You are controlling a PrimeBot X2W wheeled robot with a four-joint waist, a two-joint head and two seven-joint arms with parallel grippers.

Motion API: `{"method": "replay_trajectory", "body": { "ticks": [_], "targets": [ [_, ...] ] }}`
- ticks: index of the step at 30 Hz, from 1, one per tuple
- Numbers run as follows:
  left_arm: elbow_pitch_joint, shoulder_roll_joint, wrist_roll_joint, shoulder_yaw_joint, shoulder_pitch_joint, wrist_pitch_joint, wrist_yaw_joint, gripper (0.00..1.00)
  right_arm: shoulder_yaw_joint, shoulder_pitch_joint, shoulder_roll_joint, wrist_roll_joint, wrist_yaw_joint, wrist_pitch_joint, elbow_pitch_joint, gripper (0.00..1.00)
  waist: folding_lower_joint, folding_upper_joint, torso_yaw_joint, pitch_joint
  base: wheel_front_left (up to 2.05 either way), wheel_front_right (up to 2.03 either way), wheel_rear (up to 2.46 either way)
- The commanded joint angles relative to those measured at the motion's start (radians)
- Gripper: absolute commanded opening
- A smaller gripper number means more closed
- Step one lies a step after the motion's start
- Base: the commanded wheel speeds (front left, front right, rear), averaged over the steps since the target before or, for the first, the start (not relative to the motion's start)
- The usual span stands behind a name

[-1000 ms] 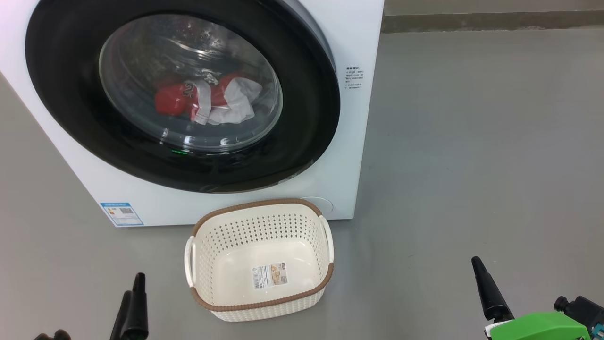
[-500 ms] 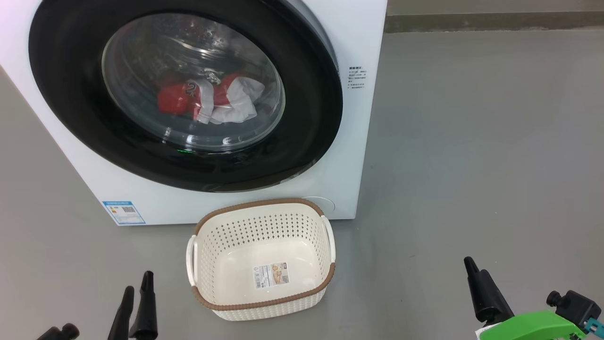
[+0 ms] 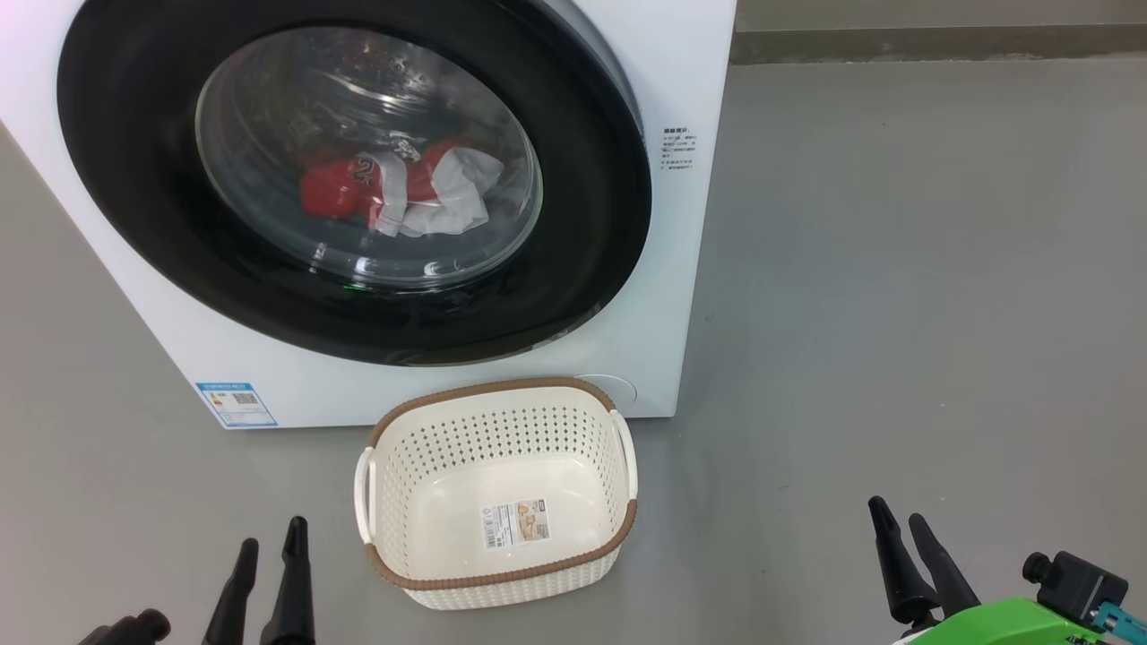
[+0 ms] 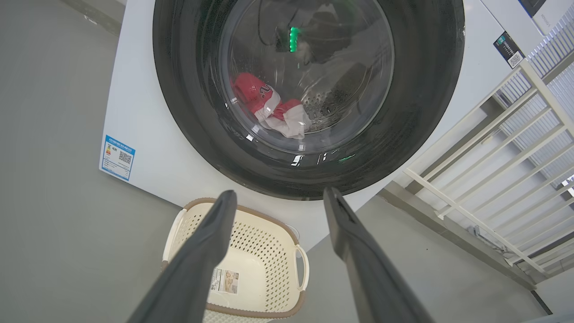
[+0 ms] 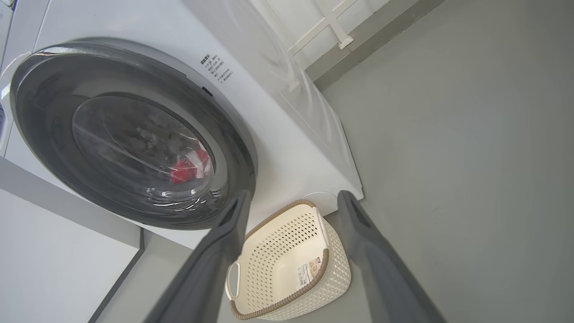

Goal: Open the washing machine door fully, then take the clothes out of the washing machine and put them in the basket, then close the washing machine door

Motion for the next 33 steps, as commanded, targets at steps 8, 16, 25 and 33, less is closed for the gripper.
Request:
{"method": "replay_trajectory", "body": {
  "ticks": [8, 16, 25, 33],
  "targets": [
    [-0.046, 0.022, 0.122, 0.005, -0.005, -0.036, -0.003, 1.0, 0.034, -0.007, -0.018, -0.112, 0.007, -0.036, -0.034, 1.0, -0.0001, 0.0, 0.0, -0.001, 0.0, 0.0, 0.0],
    [-0.054, 0.026, 0.205, -0.005, 0.002, -0.059, -0.003, 1.0, 0.053, -0.003, -0.022, -0.199, 0.008, -0.059, -0.042, 1.0, -0.0001, 0.0, 0.002, 0.0, 0.0, 0.0, 0.0],
    [-0.061, 0.033, 0.285, -0.019, 0.009, -0.083, -0.003, 1.0, 0.06, 0.003, -0.029, -0.283, 0.008, -0.082, -0.046, 1.0, -0.0001, 0.0, 0.003, 0.0, 0.0, 0.0, 0.0],
    [-0.067, 0.033, 0.374, -0.023, 0.018, -0.109, -0.004, 1.0, 0.047, 0.016, -0.028, -0.384, 0.009, -0.109, -0.051, 1.0, -0.0001, 0.0, 0.003, 0.001, 0.0, 0.0, 0.0]
  ]
}}
